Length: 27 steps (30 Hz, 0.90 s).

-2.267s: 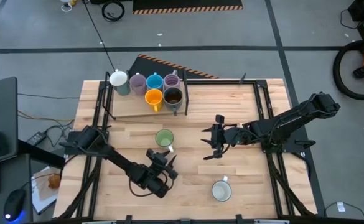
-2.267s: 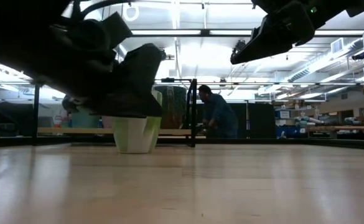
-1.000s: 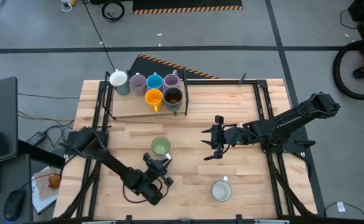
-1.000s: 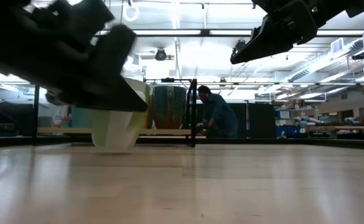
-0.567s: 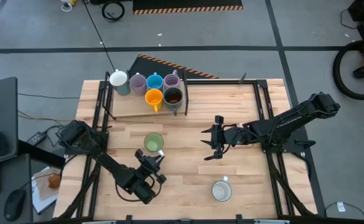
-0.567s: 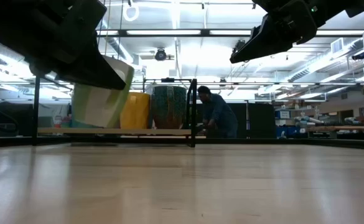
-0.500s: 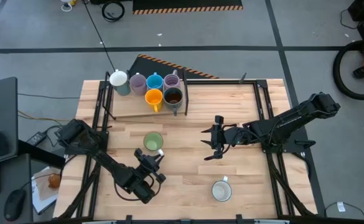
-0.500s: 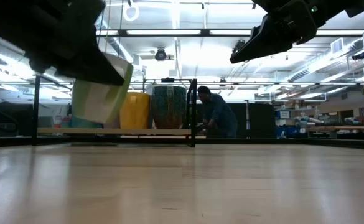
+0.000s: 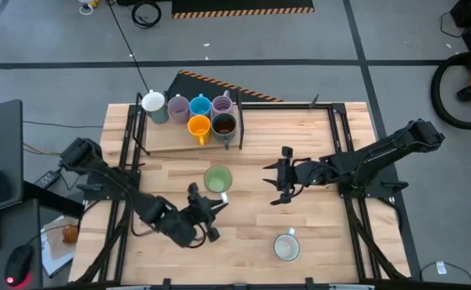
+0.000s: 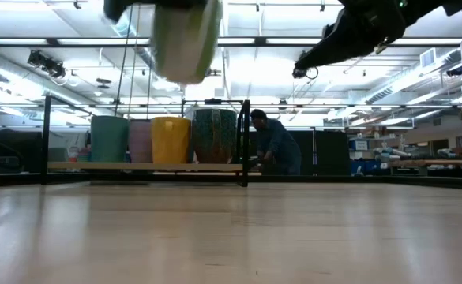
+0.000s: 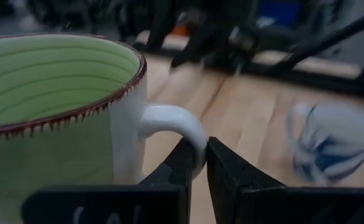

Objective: Place coffee mugs
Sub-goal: Put the green mug on the shelf

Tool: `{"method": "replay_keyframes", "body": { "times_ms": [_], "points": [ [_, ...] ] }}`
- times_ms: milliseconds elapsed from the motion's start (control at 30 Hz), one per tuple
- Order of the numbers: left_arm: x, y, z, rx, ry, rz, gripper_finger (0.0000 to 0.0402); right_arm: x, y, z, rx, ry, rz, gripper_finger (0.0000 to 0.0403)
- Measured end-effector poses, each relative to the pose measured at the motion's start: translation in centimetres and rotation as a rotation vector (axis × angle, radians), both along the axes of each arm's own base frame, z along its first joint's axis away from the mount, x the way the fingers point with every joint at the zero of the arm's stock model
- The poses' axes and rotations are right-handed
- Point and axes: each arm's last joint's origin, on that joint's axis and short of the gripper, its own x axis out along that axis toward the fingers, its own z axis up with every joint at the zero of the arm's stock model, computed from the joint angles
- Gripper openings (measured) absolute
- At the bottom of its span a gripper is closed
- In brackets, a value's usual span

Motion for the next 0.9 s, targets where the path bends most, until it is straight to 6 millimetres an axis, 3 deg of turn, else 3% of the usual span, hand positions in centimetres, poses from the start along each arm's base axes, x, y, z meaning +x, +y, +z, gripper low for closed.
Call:
{"method": "replay_keyframes", "body": {
  "times_ms": [233, 567, 700, 900],
  "points": [
    [0.5, 2.2, 4.8, 0.108, -0.119, -0.128, 0.0033, -2.1, -0.6, 2.0, 0.040, -0.044, -0.007, 0.0181],
    [-1.6, 5.2, 8.6, 0.203, -0.131, -0.168, 0.0033, -2.6, -0.6, 2.3, 0.071, -0.049, 0.013, 0.0181],
    [-2.6, 6.2, 9.0, 0.205, -0.088, -0.154, 0.0033, -2.6, -0.4, 2.3, 0.103, -0.044, 0.039, 0.0181],
    [-2.7, 6.9, 7.8, 0.178, 0.012, -0.127, 0.0033, -2.7, -0.1, 2.2, 0.107, -0.039, 0.056, 0.0181]
  ]
}}
